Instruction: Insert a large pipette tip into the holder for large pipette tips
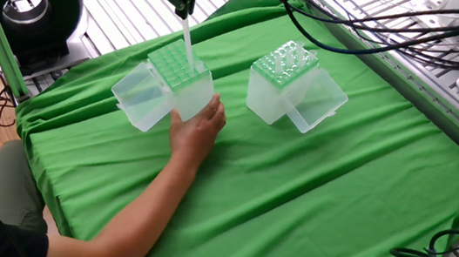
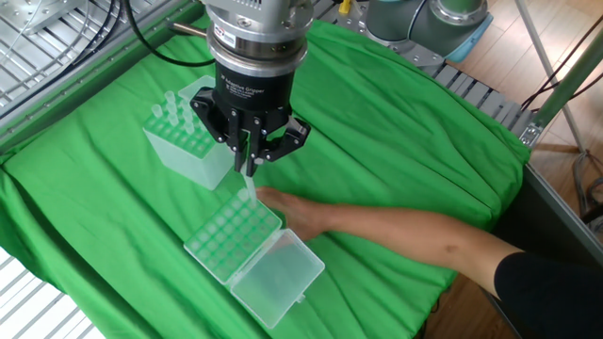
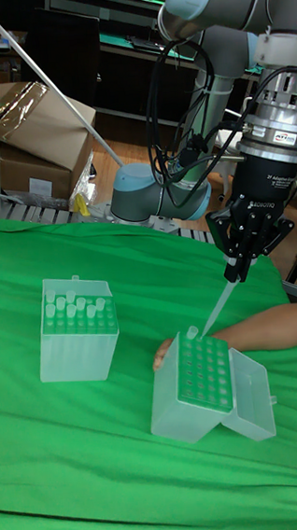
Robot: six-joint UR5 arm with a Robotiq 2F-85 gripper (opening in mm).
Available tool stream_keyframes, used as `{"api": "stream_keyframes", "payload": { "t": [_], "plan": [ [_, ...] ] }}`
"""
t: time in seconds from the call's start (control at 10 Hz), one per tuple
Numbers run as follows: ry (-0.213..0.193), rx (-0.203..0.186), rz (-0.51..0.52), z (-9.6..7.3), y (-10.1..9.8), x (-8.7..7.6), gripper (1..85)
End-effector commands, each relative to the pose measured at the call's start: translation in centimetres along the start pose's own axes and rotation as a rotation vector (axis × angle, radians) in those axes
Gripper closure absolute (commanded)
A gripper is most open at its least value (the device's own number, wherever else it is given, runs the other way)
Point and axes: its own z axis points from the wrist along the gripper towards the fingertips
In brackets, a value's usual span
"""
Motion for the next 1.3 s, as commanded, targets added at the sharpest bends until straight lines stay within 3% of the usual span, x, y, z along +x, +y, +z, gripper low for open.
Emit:
{"api": "stream_keyframes", "payload": {
  "t": [0.0, 0.5, 1.2],
  "plan": [
    [-0.003, -0.004, 0.026, 0.06, 0.75, 0.03, 84.7],
    [0.005, 0.019, 0.033, -0.04, 0.78, 0.5, 84.7],
    [0.008, 0.021, 0.031, -0.16, 0.63, 0.69, 84.7]
  ]
}}
